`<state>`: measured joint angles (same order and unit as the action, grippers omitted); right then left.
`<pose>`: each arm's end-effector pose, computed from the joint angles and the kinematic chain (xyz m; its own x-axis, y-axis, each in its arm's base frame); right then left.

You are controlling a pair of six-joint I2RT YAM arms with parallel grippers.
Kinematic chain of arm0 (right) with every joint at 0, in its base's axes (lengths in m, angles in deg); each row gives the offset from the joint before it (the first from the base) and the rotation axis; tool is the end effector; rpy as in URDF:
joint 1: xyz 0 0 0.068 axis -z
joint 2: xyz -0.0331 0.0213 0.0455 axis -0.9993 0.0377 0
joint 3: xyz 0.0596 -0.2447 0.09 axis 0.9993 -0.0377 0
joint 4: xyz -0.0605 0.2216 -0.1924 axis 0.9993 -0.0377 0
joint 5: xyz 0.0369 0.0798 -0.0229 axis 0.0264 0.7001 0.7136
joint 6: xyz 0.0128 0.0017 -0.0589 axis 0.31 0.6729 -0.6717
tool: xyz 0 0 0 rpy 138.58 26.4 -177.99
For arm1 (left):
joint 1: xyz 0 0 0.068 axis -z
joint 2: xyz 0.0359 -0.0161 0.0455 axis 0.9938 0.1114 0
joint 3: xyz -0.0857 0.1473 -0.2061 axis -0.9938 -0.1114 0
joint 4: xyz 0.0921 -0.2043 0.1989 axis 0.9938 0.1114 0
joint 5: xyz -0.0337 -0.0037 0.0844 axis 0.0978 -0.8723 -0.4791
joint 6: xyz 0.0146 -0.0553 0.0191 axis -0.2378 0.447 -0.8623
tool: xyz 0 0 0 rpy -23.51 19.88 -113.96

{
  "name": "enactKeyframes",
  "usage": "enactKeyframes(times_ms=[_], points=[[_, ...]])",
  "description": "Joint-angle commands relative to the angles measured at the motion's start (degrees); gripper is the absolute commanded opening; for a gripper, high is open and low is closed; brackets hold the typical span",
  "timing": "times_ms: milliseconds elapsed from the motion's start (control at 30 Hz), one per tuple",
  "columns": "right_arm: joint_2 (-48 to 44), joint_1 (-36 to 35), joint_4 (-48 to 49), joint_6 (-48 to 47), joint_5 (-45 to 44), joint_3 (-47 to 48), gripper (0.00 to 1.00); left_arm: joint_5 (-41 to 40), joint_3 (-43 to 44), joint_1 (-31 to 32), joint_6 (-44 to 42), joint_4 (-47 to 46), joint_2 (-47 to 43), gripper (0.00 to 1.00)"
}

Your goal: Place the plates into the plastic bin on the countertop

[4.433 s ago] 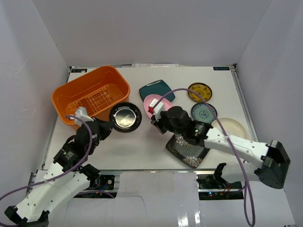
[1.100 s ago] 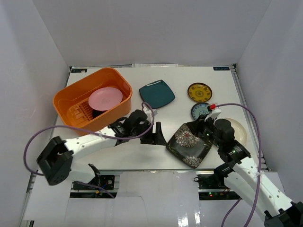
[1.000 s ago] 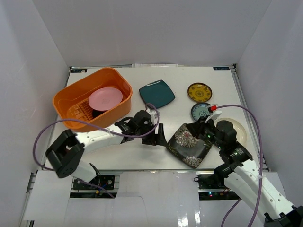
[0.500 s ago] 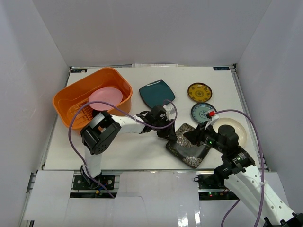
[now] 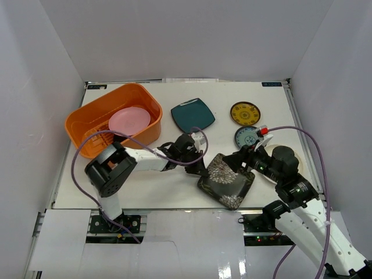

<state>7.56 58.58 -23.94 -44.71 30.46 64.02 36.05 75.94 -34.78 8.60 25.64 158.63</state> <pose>0.1587 0.1013 0.2867 -0.4417 0.2052 -0.8734 -0.5476 0.7095 0.4436 0.2441 -0.3081 0.0924 -0.9131 0.2073 -0.3511 0.3988 0.6331 -0.6634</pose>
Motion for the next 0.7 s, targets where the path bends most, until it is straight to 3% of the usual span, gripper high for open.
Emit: enactKeyframes(times_ms=[0,100,233,433,667], points=[[1.49,0.16,-0.02,-0.19,-1.36,6.69,0.68,-1.67,-6.79,-3.45,-0.47,1.7,-12.27,0.0],[3.95,0.16,-0.38,1.12,-4.6,10.91,0.76,-0.6,-8.29,-6.18,1.92,3.01,-25.54,0.0],[6.33,0.25,0.32,4.55,-9.27,15.75,0.76,-1.04,-4.26,-11.01,3.5,9.07,-37.95,0.0],[10.63,0.25,2.87,4.12,-11.82,21.2,0.75,1.43,4.44,-28.49,6.31,16.37,-43.86,0.0],[20.63,0.25,9.01,4.38,-10.16,16.47,0.76,4.32,8.05,-57.82,9.04,22.69,-43.16,0.0]])
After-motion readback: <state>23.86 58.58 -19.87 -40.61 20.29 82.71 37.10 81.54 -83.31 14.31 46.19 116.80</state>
